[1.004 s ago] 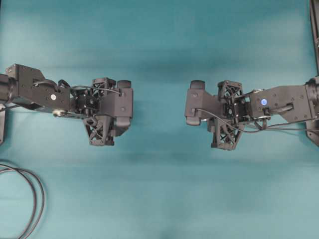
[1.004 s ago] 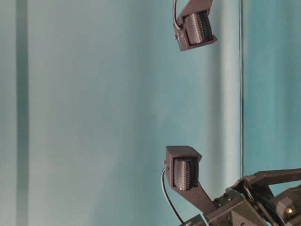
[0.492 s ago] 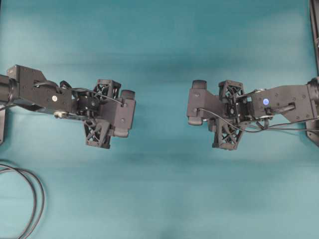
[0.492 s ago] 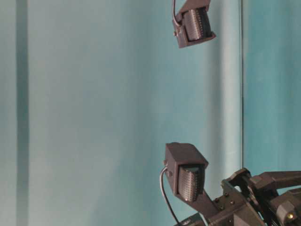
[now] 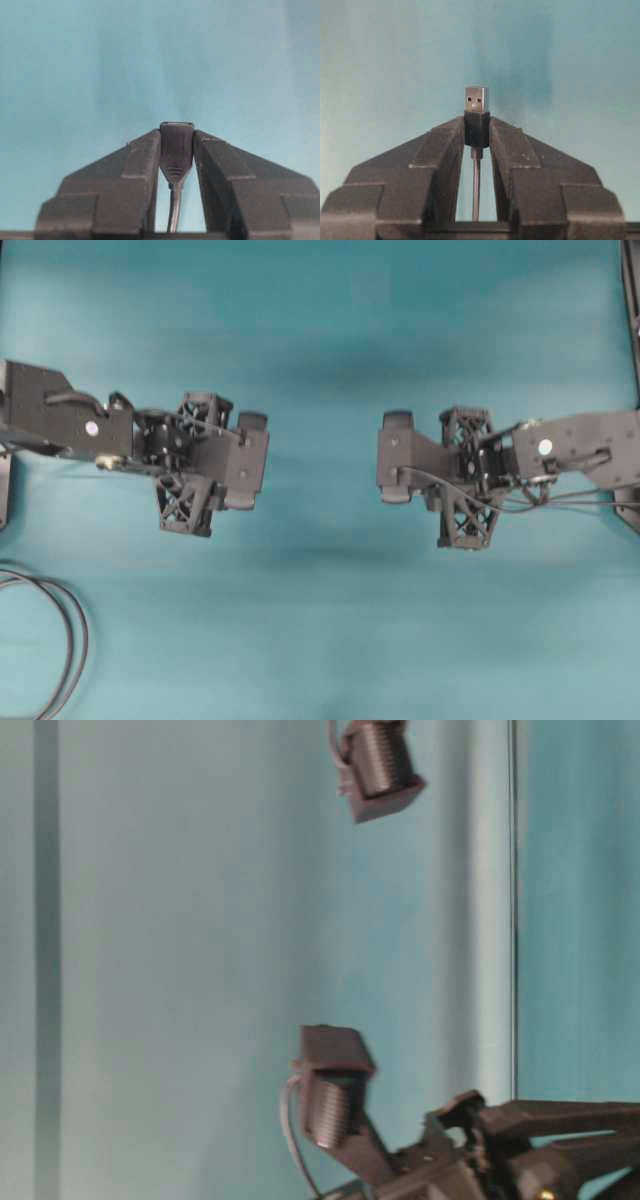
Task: Insert the USB using both arms.
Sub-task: 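Lift both cable ends off the table, raising them upward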
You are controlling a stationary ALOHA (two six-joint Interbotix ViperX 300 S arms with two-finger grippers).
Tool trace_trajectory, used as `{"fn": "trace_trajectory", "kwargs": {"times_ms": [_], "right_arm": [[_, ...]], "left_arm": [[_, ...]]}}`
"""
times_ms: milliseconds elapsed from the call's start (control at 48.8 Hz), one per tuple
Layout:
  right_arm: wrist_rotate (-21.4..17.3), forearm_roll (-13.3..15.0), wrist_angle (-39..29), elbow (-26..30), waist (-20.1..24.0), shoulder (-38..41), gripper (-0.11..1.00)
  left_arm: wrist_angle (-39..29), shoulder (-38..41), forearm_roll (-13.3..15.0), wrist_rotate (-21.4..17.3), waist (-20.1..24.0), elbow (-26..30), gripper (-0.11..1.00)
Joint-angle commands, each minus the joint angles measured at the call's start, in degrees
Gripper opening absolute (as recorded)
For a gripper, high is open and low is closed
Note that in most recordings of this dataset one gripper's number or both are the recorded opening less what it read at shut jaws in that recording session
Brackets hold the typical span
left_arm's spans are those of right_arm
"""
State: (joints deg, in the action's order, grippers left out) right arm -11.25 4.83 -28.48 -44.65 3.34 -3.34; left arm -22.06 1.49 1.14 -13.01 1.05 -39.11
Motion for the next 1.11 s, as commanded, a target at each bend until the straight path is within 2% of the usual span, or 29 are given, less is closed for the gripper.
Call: {"fn": "trace_trajectory", "kwargs": {"times_ms": [0, 225, 307, 512, 615, 676, 758, 922, 1086], "right_arm": [[0.5, -0.2, -1.5, 2.0, -0.6, -3.0, 0.18], [2.6, -0.2, -3.9, 3.7, -2.5, -7.1, 0.18], [3.3, -0.2, -4.9, 4.1, -3.3, -8.3, 0.18], [5.0, -0.1, -7.2, 5.6, -4.3, -11.2, 0.18], [6.6, -0.2, -7.2, 6.1, -4.4, -12.9, 0.18], [7.6, -0.2, -7.2, 6.3, -4.3, -14.2, 0.18], [8.6, 0.4, -7.3, 6.3, -4.4, -15.7, 0.18], [8.6, 7.4, -8.8, 6.5, -4.1, -18.3, 0.18], [8.6, 13.2, -10.8, 6.8, -3.9, -19.8, 0.18]], "left_arm": [[-3.3, -2.6, 0.5, 2.0, -0.1, 2.6, 0.09], [-12.1, -6.5, 1.8, 3.0, 1.0, 6.3, 0.09], [-13.4, -8.3, 3.2, 2.9, 2.5, 7.4, 0.09], [-17.0, -12.5, 12.6, 1.6, 8.5, 9.4, 0.09], [-22.6, -12.6, 17.6, -2.4, 10.5, 10.2, 0.09], [-26.3, -12.0, 21.4, -5.2, 11.6, 10.7, 0.09], [-31.2, -10.8, 28.4, -9.4, 14.0, 11.3, 0.09], [-39.5, -6.6, 43.8, -17.9, 19.5, 12.1, 0.09], [-43.6, -2.5, 54.1, -23.0, 22.5, 13.2, 0.09]]}}
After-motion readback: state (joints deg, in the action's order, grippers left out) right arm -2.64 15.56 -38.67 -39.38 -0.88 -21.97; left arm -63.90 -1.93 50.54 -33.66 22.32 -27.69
